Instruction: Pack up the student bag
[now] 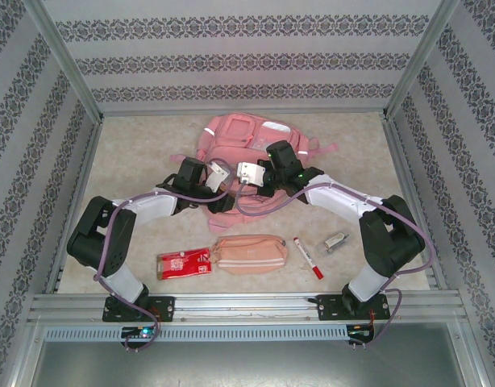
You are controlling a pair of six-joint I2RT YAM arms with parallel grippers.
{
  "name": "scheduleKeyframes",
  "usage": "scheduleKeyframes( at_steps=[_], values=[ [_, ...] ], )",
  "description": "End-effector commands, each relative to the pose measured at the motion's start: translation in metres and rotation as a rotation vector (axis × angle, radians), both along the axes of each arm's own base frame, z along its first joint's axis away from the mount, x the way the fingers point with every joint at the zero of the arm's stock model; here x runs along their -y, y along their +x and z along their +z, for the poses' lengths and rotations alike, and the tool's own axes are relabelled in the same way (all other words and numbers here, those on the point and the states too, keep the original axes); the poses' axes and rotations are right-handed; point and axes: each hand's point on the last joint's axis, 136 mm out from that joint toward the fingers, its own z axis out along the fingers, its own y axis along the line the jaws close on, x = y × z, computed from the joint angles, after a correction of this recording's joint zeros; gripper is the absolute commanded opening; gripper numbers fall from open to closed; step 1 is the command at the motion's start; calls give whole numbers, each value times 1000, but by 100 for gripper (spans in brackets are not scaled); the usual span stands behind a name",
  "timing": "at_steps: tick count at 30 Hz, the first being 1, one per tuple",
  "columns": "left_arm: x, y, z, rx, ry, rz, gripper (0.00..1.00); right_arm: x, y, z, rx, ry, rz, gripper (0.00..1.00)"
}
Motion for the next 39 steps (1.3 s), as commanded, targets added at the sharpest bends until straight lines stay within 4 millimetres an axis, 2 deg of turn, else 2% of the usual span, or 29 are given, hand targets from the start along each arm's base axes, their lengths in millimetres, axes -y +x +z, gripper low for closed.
scheduleKeyframes(
  at_steps=[1, 3, 11, 16, 20, 25, 28, 34, 37, 39],
  values=[
    [2, 4, -3, 17, 44, -5, 33, -28, -9, 64, 95, 144, 94, 0],
    [4, 4, -1, 17, 32, -10, 31, -29, -10, 64, 95, 143, 96, 0],
    [14, 0, 9, 48, -33, -59, 1, -27, -15, 59, 96, 125, 114, 0],
    [14, -10, 19, 86, -42, -115, 0, -17, -14, 48, 99, 66, 116, 0],
    [7, -23, 24, 89, -48, -178, 0, -6, -9, 45, 105, 48, 92, 0],
    [-44, 7, 16, -26, -120, 89, 0, 5, -3, 46, 116, 38, 67, 0],
    [-62, 15, 12, -44, -144, 190, 0, 10, -1, 45, 128, 27, 58, 0],
    [-107, 32, 0, -33, -70, 463, 0, 15, -4, 45, 136, 19, 69, 0],
    [-124, 36, 4, -5, -49, 554, 0, 18, -6, 39, 142, -4, 84, 0],
    [-122, 36, 11, 23, -64, 539, 0, 22, -6, 33, 143, -32, 84, 0]
  ],
)
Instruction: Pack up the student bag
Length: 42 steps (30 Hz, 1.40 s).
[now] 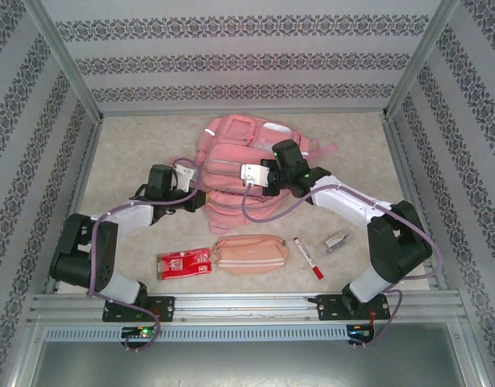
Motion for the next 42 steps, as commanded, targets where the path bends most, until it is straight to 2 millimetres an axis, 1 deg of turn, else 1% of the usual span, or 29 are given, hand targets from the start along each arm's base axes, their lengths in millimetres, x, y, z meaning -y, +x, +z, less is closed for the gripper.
scheduleKeyframes(
  at_steps=[1, 3, 6, 7, 9, 11, 14, 15, 16, 18, 21, 24, 26, 29, 32, 34, 37, 40, 42],
  values=[
    [-28, 27, 16, 94, 32, 156, 0, 9, -4, 17, 64, -6, 29, 0],
    [-16, 25, 22, 88, -15, 109, 0, 15, -2, 11, 62, -31, 21, 0],
    [11, 17, 30, 83, -109, 44, 0, 15, -4, 7, 39, -18, 27, 0],
    [22, 11, 32, 88, -138, 18, 0, 12, -3, 7, 29, -7, 20, 4],
    [38, 1, 36, 97, -164, -15, 0, 8, -5, 4, 2, 10, 15, 28],
    [48, -7, 39, 114, -159, -33, 0, 3, -9, 1, -7, 12, 24, 37],
    [57, -15, 44, 137, -152, -55, 0, -11, -14, -5, -15, 26, 27, 53],
    [59, -16, 44, 139, -152, -60, 0, -16, -14, -7, -11, 22, 20, 57],
    [60, -18, 44, 139, -150, -65, 0, -21, -13, -10, -11, 19, 10, 58],
    [60, -19, 42, 134, -146, -66, 0, -30, -12, -17, -28, 7, -5, 60],
    [60, -19, 42, 132, -143, -64, 0, -35, -2, -29, -42, -25, -61, 61],
    [58, -19, 41, 133, -133, -57, 0, -32, 8, -43, -40, -75, -104, 57],
    [57, -20, 41, 133, -125, -53, 0, -27, 11, -53, -31, -117, -114, 55],
    [52, -23, 38, 132, -69, -56, 0, -24, 14, -57, -18, -138, -132, 51],
    [36, -22, 31, 140, 65, -38, 0, -28, 7, -51, -78, -74, -118, 51],
    [30, -22, 30, 156, 105, -34, 0, -29, 1, -48, -134, -47, -99, 52],
    [30, -23, 28, 151, 112, -38, 0, -28, -10, -52, -143, -80, -39, 57],
    [29, -22, 24, 143, 117, -29, 0, -29, -13, -55, -138, -92, -26, 58],
    [28, -21, 23, 141, 118, -26, 0, -31, -16, -61, -123, -121, -6, 60]
  ],
)
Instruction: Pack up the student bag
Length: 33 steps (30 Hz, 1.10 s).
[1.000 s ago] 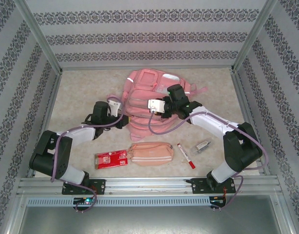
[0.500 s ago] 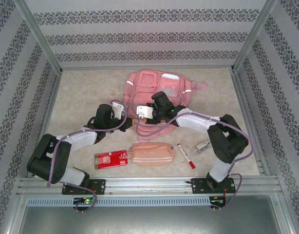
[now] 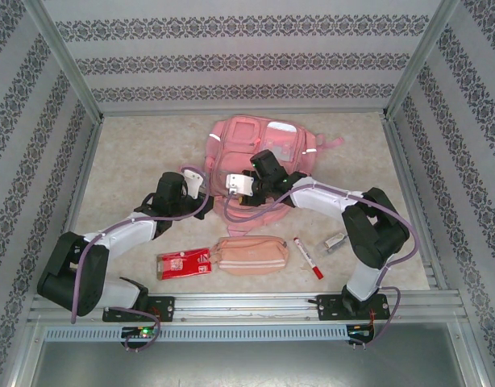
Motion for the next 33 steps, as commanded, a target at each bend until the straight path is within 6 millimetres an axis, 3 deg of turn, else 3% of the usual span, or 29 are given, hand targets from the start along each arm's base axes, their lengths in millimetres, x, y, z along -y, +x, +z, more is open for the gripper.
scheduleKeyframes(
  at_steps=[1, 4, 7, 10, 13, 17, 19, 21, 24, 26, 33],
  values=[
    [-1, 2, 3, 18, 36, -4, 0, 3, -11, -10, 4, -71, 54, 62],
    [0, 2, 5, 21, 30, -7, 0, -1, -17, -19, 0, -96, 90, 60],
    [0, 2, 7, 27, 30, -8, 0, 0, -17, -27, 33, -151, 110, 47],
    [0, 1, 8, 30, 28, -11, 0, 0, -20, -31, 61, -183, 148, 41],
    [1, 2, 10, 35, 24, -14, 0, -4, -24, -22, 76, -138, 169, 43],
    [2, 2, 12, 39, 19, -21, 0, -9, -46, -6, 59, -51, 267, 50],
    [4, 1, 13, 39, 15, -29, 0, -10, -49, -1, 63, -24, 272, 46],
    [6, 1, 14, 41, 16, -50, 0, -7, -45, -1, 75, -36, 259, 40],
    [5, 2, 15, 46, 55, -69, 17, 2, -31, -7, 130, -107, 218, 37],
    [3, 3, 20, 69, 73, -71, 23, 6, -15, -7, 176, -117, 151, 46],
    [3, 14, 35, 119, 92, -83, 33, 19, 9, -7, 188, -126, 30, 50]
  ],
)
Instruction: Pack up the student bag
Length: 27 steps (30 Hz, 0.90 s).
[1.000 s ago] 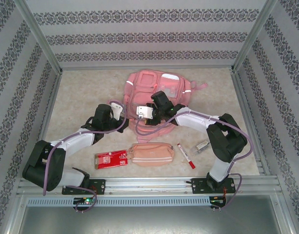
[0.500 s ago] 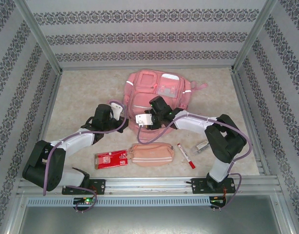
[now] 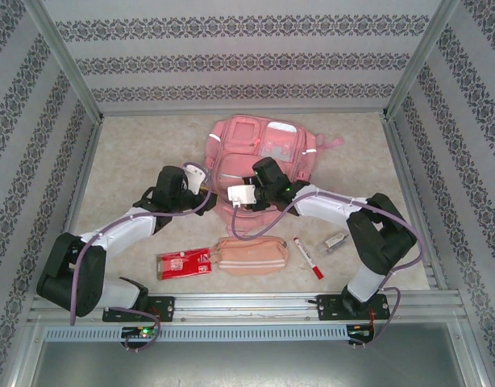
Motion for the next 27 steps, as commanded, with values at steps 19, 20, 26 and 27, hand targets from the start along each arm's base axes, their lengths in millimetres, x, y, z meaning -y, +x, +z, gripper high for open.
scheduleKeyframes(
  at_steps=[19, 20, 26, 27],
  values=[
    [19, -11, 26, 87, -41, -208, 56, 7, 23, 50, 147, 92, -73, 0],
    [20, -11, 25, 85, -38, -214, 57, 6, 22, 60, 147, 127, -71, 0],
    [20, -10, 15, 55, -28, -218, 57, 10, 19, 91, 128, 238, -77, 0],
    [21, -9, 14, 56, -32, -217, 58, 10, 18, 93, 123, 246, -73, 0]
  ],
)
